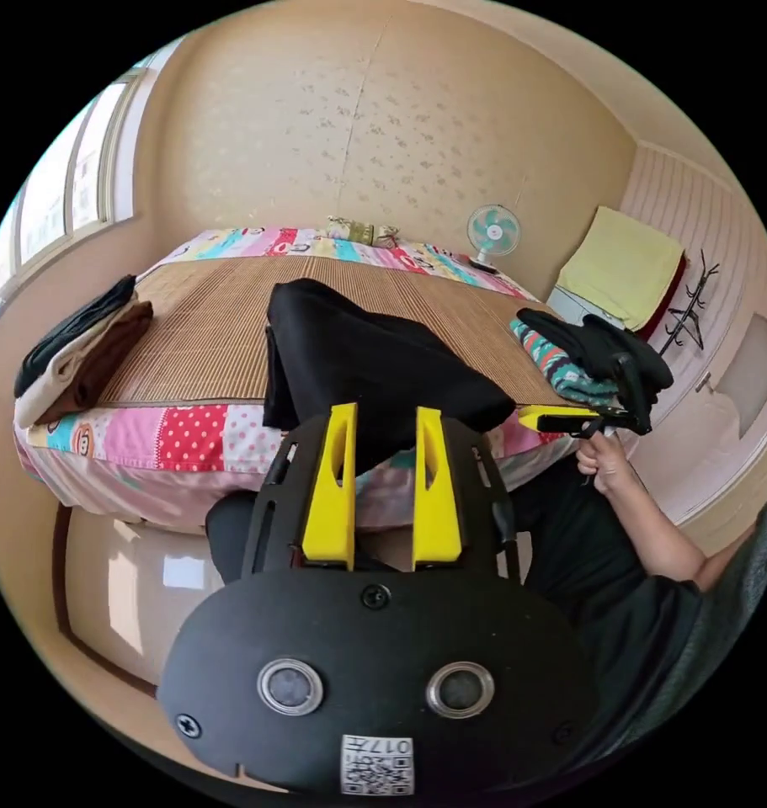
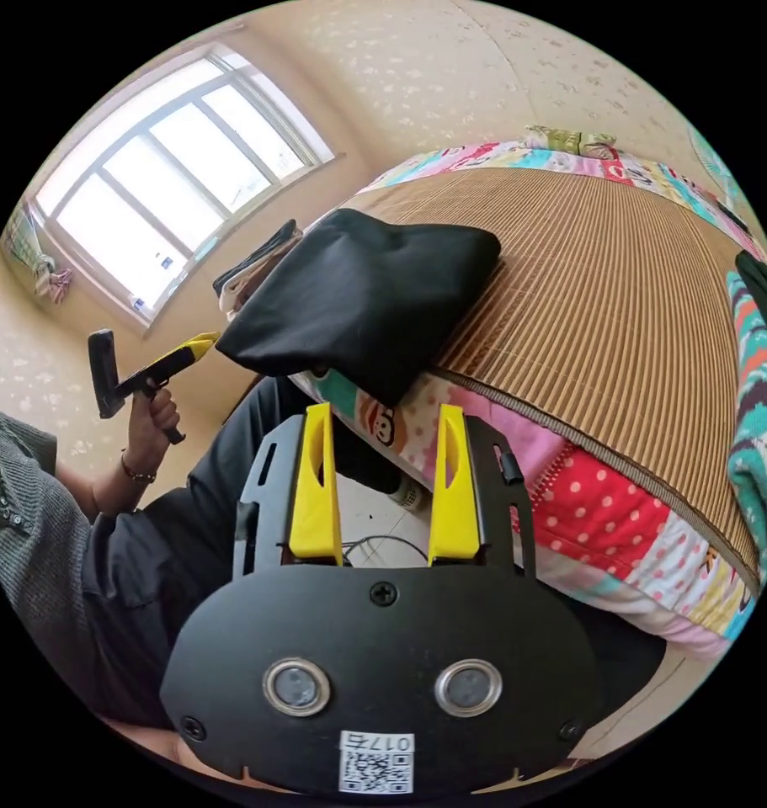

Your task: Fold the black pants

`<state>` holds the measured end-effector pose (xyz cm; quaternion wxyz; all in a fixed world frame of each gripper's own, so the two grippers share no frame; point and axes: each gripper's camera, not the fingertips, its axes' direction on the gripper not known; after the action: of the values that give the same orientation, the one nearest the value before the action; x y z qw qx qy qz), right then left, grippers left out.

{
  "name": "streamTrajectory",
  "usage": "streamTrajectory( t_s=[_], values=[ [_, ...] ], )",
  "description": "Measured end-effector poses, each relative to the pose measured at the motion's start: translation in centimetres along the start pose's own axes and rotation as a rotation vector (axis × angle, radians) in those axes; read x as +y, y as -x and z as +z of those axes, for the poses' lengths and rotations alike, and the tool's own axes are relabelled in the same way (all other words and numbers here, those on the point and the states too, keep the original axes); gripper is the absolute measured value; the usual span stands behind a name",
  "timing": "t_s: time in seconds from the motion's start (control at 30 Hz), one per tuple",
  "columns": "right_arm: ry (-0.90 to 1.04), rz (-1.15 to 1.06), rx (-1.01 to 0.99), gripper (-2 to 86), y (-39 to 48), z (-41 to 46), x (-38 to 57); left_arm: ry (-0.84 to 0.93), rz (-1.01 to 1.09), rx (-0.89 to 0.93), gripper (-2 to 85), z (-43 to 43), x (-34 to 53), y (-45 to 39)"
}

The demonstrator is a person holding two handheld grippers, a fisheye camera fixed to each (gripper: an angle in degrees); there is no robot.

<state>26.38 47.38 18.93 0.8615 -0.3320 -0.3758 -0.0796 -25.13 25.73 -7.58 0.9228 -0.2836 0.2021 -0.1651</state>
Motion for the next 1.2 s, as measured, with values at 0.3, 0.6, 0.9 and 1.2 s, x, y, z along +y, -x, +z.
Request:
streamTrajectory(
  t_s=[0.3,0.6,0.9,1.2],
  values=[
    [-0.128,0.012,0.371,5.6,2.8,3.2,-5.4,0.015,-0.122,0.245,2.7,5.4,-1.7,3.1],
    [-0.78,-0.079,0.462,4.7,11.1,-19.8,-12.0,-0.295,0.196,0.189,0.8,-10.9,-18.1,-0.9],
    [-0.025,0.213,0.612,6.9,-3.4,-2.9,-21.3,0.069,0.097,-0.03,2.1,6.1,-22.6,-1.0],
    [-0.219,0.301,0.486,13.8,-4.1,-0.9,-6.7,0.077,-0.16,-0.15,14.7,8.2,-7.2,4.3]
  ],
)
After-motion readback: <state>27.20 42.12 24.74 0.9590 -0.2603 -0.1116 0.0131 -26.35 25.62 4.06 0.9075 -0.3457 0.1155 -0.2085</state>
